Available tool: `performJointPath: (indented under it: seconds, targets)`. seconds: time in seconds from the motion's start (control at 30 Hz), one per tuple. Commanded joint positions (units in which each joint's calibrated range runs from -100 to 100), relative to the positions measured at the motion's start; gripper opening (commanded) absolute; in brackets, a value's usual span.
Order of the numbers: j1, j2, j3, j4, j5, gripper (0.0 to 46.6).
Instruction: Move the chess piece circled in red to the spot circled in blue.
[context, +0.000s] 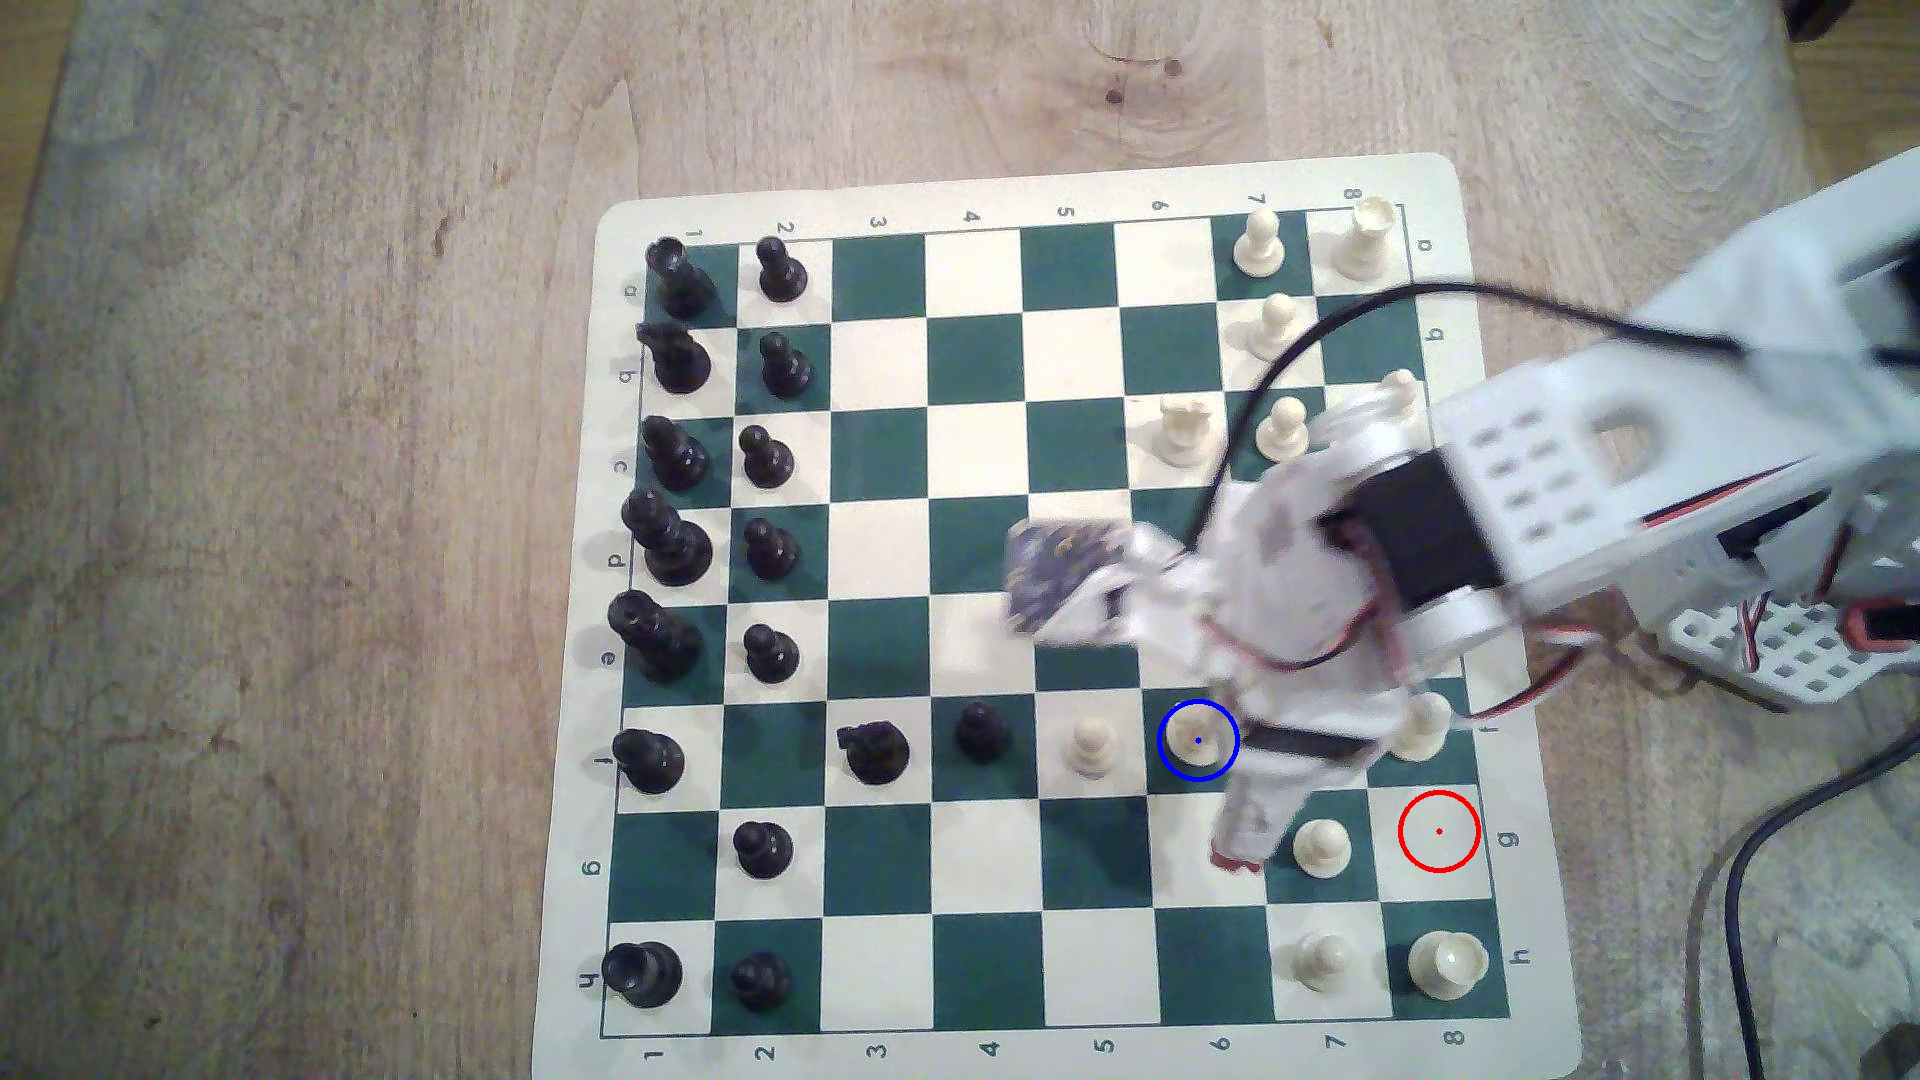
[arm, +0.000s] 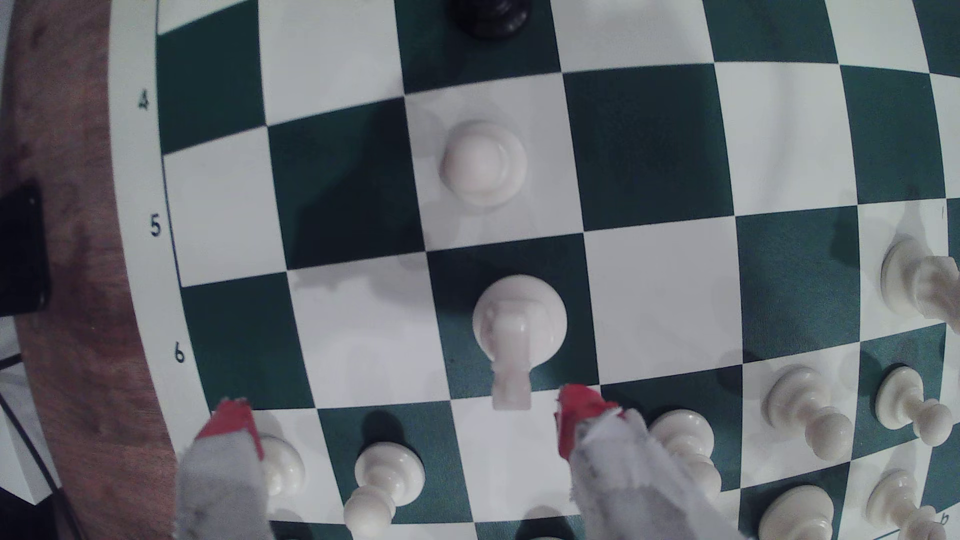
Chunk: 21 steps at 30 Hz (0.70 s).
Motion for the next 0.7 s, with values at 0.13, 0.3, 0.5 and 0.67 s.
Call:
performJointPath:
  seconds: [0.13,0.3,0.5,0.67]
  targets:
    - [0.1,-22.4,12.0,-0.6,0.0,35.6]
    - [1.9,-39.1,25.8,-6.7,2.8,29.1]
    - [8.5,-52.0,36.3,-25.5,6.9,21.8]
    - [10.6,-59.1,53.6,-50.3,12.3,10.6]
